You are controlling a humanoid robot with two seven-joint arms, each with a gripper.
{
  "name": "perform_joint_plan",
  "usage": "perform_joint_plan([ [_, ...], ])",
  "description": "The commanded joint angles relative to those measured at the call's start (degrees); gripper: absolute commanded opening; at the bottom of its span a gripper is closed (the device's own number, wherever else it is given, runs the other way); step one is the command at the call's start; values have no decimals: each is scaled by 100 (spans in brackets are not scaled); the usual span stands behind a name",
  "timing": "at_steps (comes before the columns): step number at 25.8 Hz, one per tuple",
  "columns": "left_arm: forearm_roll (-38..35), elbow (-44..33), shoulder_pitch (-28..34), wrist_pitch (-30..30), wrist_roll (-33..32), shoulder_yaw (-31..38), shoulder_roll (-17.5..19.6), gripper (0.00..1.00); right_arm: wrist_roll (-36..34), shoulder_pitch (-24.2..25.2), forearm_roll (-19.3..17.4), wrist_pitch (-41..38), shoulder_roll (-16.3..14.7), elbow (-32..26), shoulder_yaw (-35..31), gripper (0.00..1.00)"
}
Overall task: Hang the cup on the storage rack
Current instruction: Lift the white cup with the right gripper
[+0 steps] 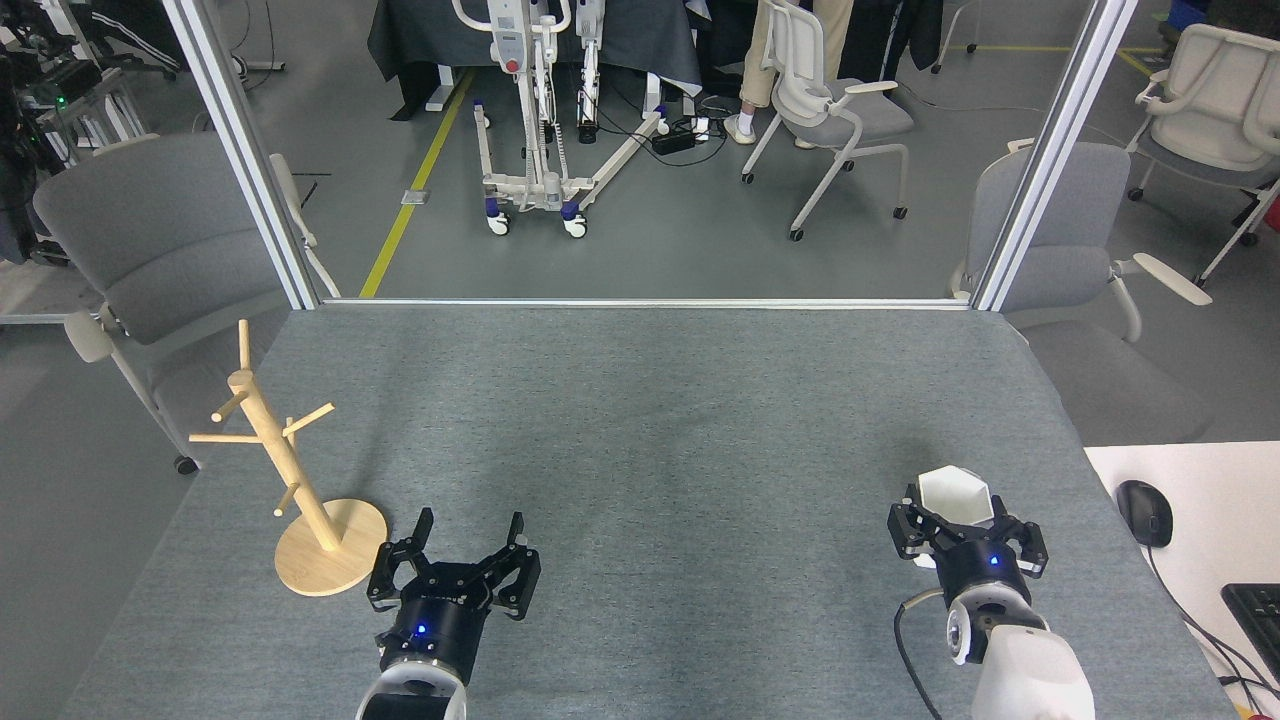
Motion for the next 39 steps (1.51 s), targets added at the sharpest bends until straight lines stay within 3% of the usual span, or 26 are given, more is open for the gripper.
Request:
perform_joint_plan([
  [1, 8, 0, -2, -1, 3, 0, -5, 99, -14, -43, 4, 17, -5, 29, -2, 99],
  [7, -1, -26, 7, -1, 3, -9, -5, 99, -23, -51, -5, 17, -5, 29, -2, 97],
  [12, -1, -53, 25, -19, 3, 0, 4, 99, -75, -43, 13, -1, 4, 38, 7, 79],
  [33, 8, -114, -221, 25, -24, -158, -22, 99, -75, 1, 39, -19, -5, 117, 16, 80],
  [35, -1, -114, -212, 25, -24, -176, -22, 99, -75, 10, 48, -19, -5, 117, 16, 72],
  [37, -1, -114, -186, 16, -15, -237, -14, 99, -75, 19, 66, -27, -5, 126, 33, 50],
  [39, -1, -105, -177, 16, -6, -237, -14, 99, -75, 19, 127, -98, -5, 117, 42, 38],
])
